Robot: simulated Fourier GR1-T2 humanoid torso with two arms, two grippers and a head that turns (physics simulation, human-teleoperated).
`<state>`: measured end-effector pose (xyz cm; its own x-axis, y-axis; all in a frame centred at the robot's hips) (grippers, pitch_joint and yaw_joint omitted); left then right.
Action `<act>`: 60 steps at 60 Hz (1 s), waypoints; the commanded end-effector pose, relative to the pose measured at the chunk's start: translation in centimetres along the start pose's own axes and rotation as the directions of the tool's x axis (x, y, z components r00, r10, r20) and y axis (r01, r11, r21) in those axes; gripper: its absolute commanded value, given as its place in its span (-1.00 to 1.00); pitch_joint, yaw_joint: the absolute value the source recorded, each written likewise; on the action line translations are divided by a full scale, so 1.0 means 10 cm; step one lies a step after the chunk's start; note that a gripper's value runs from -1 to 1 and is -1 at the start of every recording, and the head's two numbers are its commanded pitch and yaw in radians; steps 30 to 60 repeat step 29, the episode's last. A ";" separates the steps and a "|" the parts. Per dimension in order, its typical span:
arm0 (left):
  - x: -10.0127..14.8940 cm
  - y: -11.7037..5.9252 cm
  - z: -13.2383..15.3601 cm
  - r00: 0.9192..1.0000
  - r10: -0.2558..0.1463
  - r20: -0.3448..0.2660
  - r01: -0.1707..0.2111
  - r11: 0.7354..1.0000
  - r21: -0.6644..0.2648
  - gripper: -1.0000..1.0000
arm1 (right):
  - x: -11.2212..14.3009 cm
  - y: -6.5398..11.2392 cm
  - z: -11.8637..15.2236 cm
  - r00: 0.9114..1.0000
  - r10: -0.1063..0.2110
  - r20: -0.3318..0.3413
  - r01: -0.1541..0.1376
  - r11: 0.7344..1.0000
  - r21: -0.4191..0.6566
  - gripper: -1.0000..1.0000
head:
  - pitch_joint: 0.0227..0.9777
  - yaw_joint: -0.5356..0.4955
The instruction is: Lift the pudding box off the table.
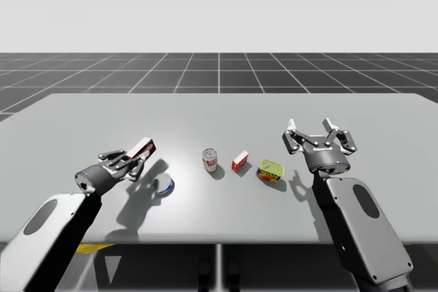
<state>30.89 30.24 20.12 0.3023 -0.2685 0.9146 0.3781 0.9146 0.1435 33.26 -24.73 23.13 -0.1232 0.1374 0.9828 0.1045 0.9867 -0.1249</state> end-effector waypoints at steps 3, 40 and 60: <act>0.49 0.00 0.12 0.991 -0.094 0.093 0.099 0.994 -0.053 1.00 | 0.00 0.00 -0.01 1.000 0.000 0.000 0.000 1.000 0.003 -1.00 | -0.18 0.88; 1.34 0.01 0.53 0.935 -0.256 0.246 0.257 0.966 0.028 1.00 | -0.01 0.00 -0.01 1.000 0.005 -0.003 -0.005 1.000 0.005 -1.00 | -0.20 0.89; 1.34 0.01 0.53 0.935 -0.256 0.246 0.257 0.966 0.028 1.00 | -0.01 0.00 -0.01 1.000 0.005 -0.003 -0.005 1.000 0.005 -1.00 | -0.20 0.89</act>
